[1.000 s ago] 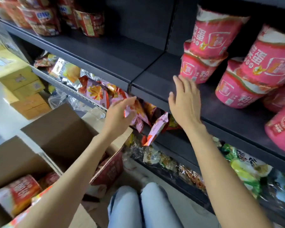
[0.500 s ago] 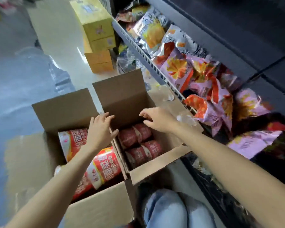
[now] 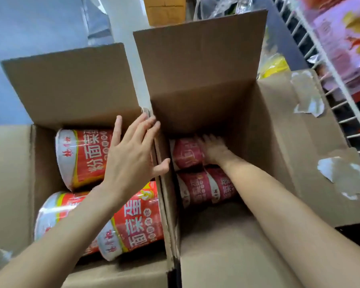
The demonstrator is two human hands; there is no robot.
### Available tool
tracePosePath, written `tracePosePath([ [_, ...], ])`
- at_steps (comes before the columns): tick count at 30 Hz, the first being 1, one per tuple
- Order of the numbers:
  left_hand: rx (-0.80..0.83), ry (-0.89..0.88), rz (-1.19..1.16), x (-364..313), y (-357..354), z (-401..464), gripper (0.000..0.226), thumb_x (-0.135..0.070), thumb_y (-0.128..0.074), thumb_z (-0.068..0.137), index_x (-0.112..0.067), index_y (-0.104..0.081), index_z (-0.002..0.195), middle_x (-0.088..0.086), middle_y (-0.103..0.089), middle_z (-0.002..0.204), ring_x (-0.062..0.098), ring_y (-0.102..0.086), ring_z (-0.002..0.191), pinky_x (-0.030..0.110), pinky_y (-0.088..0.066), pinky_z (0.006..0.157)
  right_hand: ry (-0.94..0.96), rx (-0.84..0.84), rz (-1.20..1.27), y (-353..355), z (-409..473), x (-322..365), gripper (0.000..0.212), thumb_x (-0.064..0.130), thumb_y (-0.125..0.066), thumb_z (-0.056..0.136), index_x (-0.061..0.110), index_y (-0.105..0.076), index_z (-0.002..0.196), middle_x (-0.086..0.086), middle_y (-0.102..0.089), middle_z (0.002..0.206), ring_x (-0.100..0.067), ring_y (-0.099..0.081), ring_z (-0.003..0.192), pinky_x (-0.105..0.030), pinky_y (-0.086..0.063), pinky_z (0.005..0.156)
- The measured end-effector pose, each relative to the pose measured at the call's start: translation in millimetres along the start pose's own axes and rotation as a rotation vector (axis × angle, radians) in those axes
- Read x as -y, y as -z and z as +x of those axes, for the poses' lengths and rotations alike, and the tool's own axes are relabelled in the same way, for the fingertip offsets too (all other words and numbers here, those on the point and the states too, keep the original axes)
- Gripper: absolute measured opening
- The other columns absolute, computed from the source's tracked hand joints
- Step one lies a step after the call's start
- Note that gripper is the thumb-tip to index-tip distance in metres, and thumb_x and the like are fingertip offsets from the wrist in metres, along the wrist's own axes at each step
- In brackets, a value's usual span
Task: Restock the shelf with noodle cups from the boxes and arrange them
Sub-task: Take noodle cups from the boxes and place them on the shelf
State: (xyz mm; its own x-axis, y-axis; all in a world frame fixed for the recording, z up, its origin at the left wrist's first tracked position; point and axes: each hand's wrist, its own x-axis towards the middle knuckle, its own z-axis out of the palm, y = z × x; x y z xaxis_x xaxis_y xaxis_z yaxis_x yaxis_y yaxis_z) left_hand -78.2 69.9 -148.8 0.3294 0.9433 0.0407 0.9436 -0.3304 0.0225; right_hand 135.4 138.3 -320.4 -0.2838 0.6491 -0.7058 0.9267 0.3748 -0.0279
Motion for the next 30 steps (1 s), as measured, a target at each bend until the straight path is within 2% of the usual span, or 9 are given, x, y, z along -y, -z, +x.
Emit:
tracePosePath([
  [3,0.0,-0.014,0.047,2,0,4,0.075,-0.053,-0.055,0.072,-0.005,-0.055,0.129,0.01,-0.055,0.134,0.022,-0.043,0.134,0.053,-0.016,0.117,-0.014,0.07,0.006,-12,17,-7,0.113,0.034,-0.074,0.078,0.023,0.011,0.152,-0.011,0.003,0.16,-0.034,-0.003,0.146,-0.053,-0.014,0.115],
  [7,-0.013,-0.02,0.033,1,-2,4,0.075,-0.053,-0.056,0.072,-0.004,-0.054,0.13,0.011,-0.054,0.136,0.022,-0.045,0.132,0.051,-0.018,0.116,0.074,0.057,-0.089,-23,20,-16,0.096,0.027,-0.064,0.088,0.025,0.006,0.153,-0.011,0.02,0.158,-0.04,0.005,0.146,-0.055,-0.019,0.112],
  [12,-0.042,-0.033,0.01,0,-4,2,0.075,-0.052,-0.053,0.074,-0.004,-0.052,0.132,0.011,-0.052,0.138,0.022,-0.045,0.132,0.051,-0.017,0.117,0.094,-0.06,-0.134,-32,22,-24,0.093,0.044,-0.066,0.084,0.029,-0.005,0.153,-0.016,0.006,0.159,-0.045,-0.02,0.138,-0.057,-0.031,0.104],
  [15,-0.034,-0.024,-0.011,0,-1,1,0.075,-0.052,-0.051,0.075,-0.004,-0.052,0.133,0.011,-0.051,0.138,0.022,-0.044,0.133,0.05,-0.014,0.117,0.077,-0.083,-0.124,-19,0,-24,0.096,0.045,-0.067,0.081,0.028,-0.006,0.153,-0.021,-0.005,0.157,-0.045,-0.022,0.137,-0.059,-0.026,0.107],
  [17,-0.029,-0.003,-0.021,-1,1,0,0.076,-0.052,-0.052,0.074,-0.004,-0.052,0.132,0.011,-0.051,0.139,0.022,-0.044,0.133,0.05,-0.012,0.117,0.095,-0.195,-0.105,-7,-26,-25,0.094,0.042,-0.07,0.08,0.027,-0.011,0.153,-0.022,-0.009,0.156,-0.045,-0.021,0.137,-0.059,-0.022,0.11],
  [21,0.011,0.031,-0.057,-7,9,-2,0.079,-0.048,-0.069,0.073,-0.003,-0.048,0.135,0.013,-0.046,0.143,0.023,-0.039,0.137,0.054,-0.007,0.116,0.058,-0.328,0.058,25,-89,-23,0.098,0.042,-0.077,0.074,0.028,-0.017,0.151,-0.017,-0.007,0.158,-0.042,-0.016,0.141,-0.054,-0.023,0.113],
  [23,0.029,0.053,-0.094,-14,13,-5,0.085,-0.051,-0.072,0.073,-0.004,-0.044,0.139,0.015,-0.04,0.148,0.026,-0.034,0.14,0.054,-0.005,0.116,0.016,-0.411,0.242,43,-122,-17,0.105,0.05,-0.081,0.063,0.025,-0.023,0.148,-0.013,-0.018,0.154,-0.039,-0.027,0.137,-0.051,-0.034,0.107],
  [26,0.049,0.105,-0.351,-30,30,-11,0.094,-0.061,-0.065,0.074,-0.009,-0.034,0.146,0.016,-0.026,0.154,0.027,-0.024,0.144,0.049,-0.009,0.118,-0.037,-0.564,0.666,71,-180,-5,0.105,0.061,-0.079,0.049,0.029,-0.031,0.136,0.0,-0.036,0.142,-0.028,-0.047,0.123,-0.044,-0.047,0.092],
  [30,0.235,0.249,-1.155,-62,83,-17,0.111,-0.057,-0.071,0.067,-0.023,-0.007,0.152,-0.007,-0.022,0.154,0.009,-0.032,0.138,0.031,-0.027,0.115,-0.036,-0.793,1.143,93,-270,6,0.102,0.049,-0.09,0.047,0.035,-0.031,0.129,0.013,-0.049,0.131,-0.011,-0.054,0.115,-0.04,-0.048,0.095],
])
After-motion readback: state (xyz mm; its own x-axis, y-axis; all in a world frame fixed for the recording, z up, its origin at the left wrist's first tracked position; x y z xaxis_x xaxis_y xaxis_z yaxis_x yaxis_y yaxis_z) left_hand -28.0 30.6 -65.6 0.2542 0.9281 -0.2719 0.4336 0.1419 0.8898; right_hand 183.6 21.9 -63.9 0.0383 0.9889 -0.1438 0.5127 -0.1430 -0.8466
